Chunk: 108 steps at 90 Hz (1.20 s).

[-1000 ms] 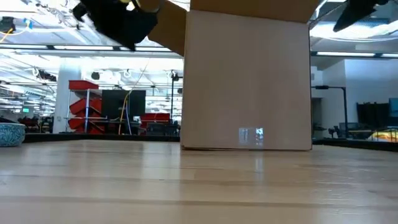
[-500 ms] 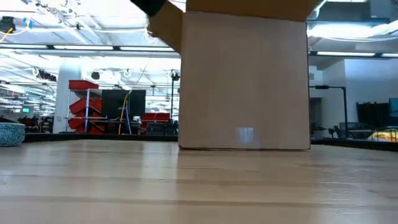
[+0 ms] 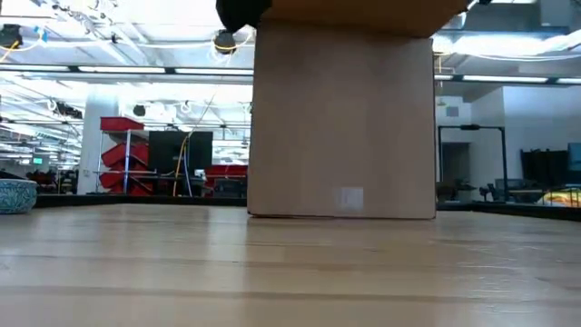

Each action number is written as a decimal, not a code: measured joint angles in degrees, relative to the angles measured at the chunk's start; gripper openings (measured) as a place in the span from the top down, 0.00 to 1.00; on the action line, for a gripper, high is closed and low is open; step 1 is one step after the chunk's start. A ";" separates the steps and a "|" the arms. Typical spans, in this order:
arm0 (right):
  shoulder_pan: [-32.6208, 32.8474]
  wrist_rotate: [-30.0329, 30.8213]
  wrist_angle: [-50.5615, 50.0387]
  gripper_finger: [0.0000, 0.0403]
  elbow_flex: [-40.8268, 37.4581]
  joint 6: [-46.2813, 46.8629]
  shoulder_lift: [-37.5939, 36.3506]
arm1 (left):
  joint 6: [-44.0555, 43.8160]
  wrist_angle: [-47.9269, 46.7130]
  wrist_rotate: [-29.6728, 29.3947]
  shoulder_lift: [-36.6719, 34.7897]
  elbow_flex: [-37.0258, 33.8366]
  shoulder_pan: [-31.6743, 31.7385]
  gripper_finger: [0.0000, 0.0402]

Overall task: Wrap mug
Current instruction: Close the cardboard box

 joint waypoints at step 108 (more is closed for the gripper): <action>-9.82 -33.51 11.53 0.68 11.86 4.20 -12.44 | 11.45 20.47 22.77 -1.36 0.07 2.38 1.00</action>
